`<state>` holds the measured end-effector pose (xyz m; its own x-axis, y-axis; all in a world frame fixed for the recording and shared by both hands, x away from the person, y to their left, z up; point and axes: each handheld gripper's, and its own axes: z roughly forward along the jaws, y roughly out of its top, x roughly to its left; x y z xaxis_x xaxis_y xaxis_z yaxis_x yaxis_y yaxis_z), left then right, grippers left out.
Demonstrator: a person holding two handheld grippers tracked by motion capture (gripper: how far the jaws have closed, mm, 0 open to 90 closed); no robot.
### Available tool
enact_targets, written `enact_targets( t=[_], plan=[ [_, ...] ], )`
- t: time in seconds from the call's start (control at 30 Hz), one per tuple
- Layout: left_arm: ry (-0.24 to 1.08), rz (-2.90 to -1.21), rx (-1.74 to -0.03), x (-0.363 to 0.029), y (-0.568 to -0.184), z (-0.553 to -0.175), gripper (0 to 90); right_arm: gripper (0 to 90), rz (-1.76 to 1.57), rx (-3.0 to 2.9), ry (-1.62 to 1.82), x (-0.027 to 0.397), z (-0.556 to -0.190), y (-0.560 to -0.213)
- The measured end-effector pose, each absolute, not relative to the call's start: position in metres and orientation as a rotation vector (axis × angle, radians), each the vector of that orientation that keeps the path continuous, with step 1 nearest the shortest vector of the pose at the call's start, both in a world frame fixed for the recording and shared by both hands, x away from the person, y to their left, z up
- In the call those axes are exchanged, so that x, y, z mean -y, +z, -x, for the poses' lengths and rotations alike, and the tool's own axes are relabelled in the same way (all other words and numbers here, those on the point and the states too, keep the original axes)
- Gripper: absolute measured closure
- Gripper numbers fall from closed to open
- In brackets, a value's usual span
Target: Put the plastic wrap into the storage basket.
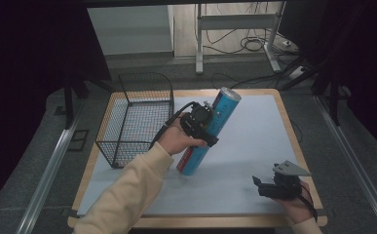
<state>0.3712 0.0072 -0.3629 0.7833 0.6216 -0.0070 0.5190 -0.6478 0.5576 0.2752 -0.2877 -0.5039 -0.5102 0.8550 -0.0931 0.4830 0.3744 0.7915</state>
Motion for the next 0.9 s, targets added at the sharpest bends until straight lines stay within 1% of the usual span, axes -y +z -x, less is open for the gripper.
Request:
enact_targets(
  t=[0.9],
  plan=[
    [0.319, -2.473, -0.836, 0.0, -0.325, -0.406, 32.0, 9.9, -1.154, -2.141, 0.994, 0.289, -0.276, -0.504]
  ],
)
